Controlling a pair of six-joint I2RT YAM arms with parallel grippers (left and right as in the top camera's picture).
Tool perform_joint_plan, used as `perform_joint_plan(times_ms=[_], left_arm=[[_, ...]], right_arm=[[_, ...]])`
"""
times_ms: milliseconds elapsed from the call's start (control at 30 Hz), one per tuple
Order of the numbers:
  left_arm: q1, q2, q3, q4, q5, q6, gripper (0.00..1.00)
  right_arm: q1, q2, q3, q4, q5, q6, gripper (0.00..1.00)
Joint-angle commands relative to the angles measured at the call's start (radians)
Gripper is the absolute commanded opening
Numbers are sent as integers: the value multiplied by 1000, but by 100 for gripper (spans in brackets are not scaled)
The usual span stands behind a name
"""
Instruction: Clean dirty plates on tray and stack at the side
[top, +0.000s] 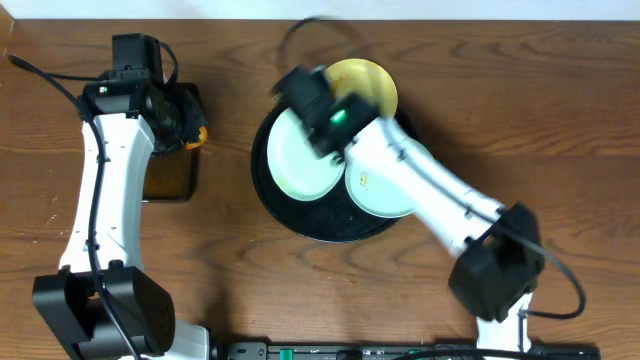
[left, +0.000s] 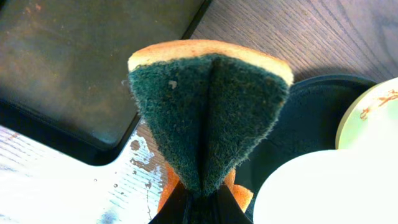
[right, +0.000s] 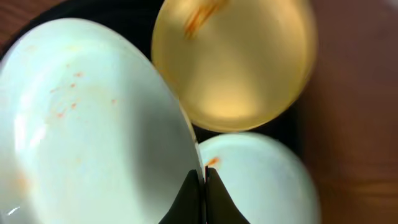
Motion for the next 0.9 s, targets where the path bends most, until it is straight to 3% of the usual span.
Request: perform_joint_plan(times_ms=[0,233,533,867], left_arm=[[5,2,-4,-3,-5,10,7],[5,2,-4,-3,-6,10,7],[5,2,-4,-2,-5,10,7],[5,2,-4,-2,-5,10,8]], right_arm=[[-188,-19,16,-27,-455,88,1],[-461,-19,-2,-71,-633,54,1],[-777,-16,-80,-55,-558,52,1],[-943,-16,-184,84,-531,89,1]])
